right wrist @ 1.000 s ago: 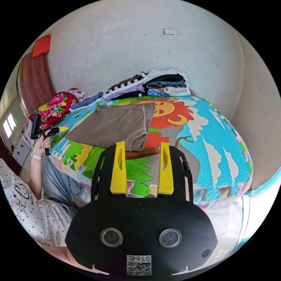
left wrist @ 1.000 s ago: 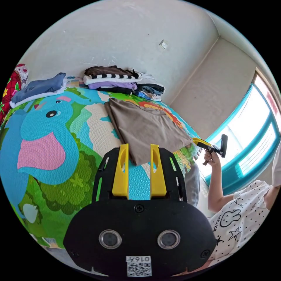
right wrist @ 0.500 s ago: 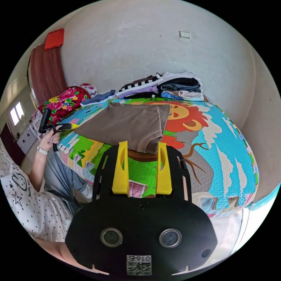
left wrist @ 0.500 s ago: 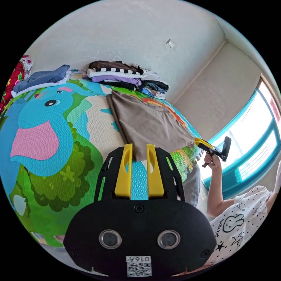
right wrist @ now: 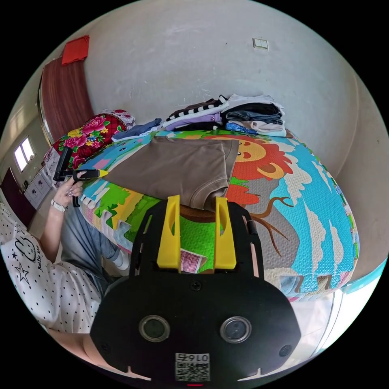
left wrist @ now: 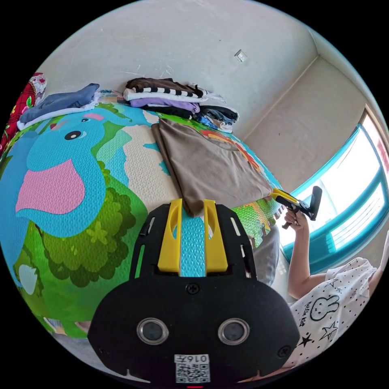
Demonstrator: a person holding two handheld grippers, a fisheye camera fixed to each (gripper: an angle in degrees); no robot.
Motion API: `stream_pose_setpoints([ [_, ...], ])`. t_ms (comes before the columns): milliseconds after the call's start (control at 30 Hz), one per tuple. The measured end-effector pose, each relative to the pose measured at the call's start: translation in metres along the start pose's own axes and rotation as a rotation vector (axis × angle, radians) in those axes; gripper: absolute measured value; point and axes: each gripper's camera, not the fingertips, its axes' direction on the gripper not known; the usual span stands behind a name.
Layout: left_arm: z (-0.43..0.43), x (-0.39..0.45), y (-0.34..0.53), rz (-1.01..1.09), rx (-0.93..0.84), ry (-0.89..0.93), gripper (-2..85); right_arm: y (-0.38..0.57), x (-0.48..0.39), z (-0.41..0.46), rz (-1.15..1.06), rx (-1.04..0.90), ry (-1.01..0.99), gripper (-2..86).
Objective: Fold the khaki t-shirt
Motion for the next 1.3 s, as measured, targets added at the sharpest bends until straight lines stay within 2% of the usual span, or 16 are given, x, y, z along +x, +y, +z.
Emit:
stream_pose_setpoints([
  [267,0.002,-0.005,0.027,-0.001,0.01,0.013,-0.3,0.004,-0.012,0.008,-0.033,0.006,0.033,7.7],
  [567,-0.007,0.001,0.057,0.058,0.05,0.004,-1.0,-0.005,-0.029,0.023,-0.052,0.005,0.048,1.7],
  [1000,-0.003,-0.01,0.103,0.013,0.031,0.039,-1.0,-0.026,-0.046,0.054,-0.009,0.022,-0.009,1.2],
  [1200,-0.021,-0.01,0.141,0.052,0.029,0.099,-1.0,-0.041,-0.073,0.066,-0.092,-0.026,-0.023,1.6],
  [1300,-0.029,-0.015,0.159,0.027,0.031,0.125,-1.0,-0.055,-0.081,0.053,0.002,-0.02,-0.07,2.7],
])
